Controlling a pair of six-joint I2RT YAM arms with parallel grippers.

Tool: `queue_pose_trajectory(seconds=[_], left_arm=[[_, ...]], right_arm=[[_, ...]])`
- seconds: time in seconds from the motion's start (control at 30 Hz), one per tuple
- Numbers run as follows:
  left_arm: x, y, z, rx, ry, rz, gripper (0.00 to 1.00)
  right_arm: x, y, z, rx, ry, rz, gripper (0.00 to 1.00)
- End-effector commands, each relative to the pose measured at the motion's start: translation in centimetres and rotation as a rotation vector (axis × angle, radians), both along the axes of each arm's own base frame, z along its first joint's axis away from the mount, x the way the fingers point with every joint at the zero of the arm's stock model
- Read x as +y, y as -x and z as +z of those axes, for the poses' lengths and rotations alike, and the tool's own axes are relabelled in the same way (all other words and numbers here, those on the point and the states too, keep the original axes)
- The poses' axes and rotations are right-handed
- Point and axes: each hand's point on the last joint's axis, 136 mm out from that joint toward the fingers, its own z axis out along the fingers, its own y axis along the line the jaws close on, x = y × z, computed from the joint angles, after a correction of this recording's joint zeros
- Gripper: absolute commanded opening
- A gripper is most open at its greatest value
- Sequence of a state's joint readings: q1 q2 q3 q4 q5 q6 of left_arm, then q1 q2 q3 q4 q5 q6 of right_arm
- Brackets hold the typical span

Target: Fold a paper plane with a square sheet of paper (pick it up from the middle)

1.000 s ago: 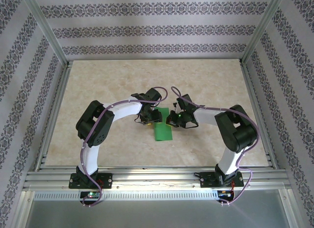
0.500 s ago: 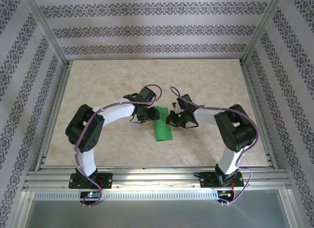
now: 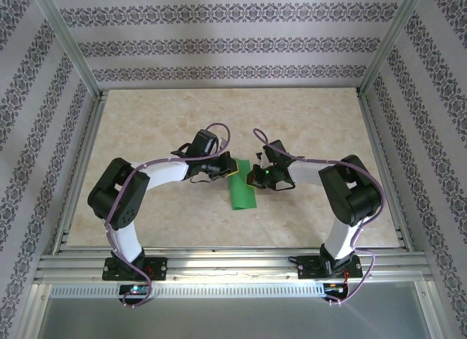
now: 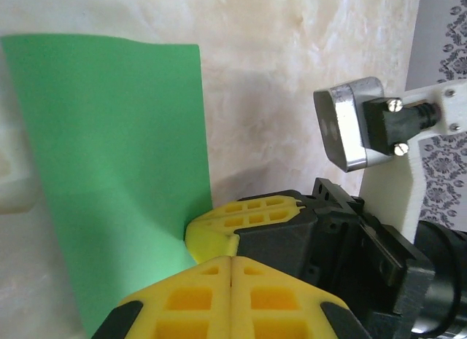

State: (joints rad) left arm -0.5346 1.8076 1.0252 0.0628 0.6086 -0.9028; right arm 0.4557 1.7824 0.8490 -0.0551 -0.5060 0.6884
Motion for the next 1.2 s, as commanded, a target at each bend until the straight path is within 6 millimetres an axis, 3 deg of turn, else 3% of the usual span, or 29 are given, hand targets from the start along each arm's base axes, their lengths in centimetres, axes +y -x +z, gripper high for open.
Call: queue_pose_trajectory(seconds=[0.0, 0.53, 0.7, 0.83, 1.03, 1.17], left_arm=[[-1.0, -0.3, 0.6, -0.021, 0.071, -0.030, 0.00], [2.4, 3.3, -7.1, 0.083, -0.128, -0.051, 0.00], [3.8, 4.3, -8.3, 0.099, -0.201, -0.050, 0.00], [3.4, 4.0, -7.3, 0.087, -0.178, -0.048, 0.00], [1.3, 2.7, -2.0, 0.023, -0.058, -0.047, 0.00], [-0.2, 2.9, -0.7, 0.040, 0.015, -0.068, 0.00]], right_arm=[[-2.8, 2.7, -3.8, 0.126, 0.140, -0.031, 0.00], [-3.3, 3.5, -4.2, 0.143, 0.149, -0.041, 0.00], [-3.5, 3.7, -4.5, 0.148, 0.161, -0.049, 0.00], [-3.6, 3.7, -4.5, 0.149, 0.162, -0.050, 0.00], [-3.6, 3.6, -4.2, 0.143, 0.163, -0.052, 0.00], [-3.5, 3.5, -4.1, 0.141, 0.162, -0.055, 0.00]])
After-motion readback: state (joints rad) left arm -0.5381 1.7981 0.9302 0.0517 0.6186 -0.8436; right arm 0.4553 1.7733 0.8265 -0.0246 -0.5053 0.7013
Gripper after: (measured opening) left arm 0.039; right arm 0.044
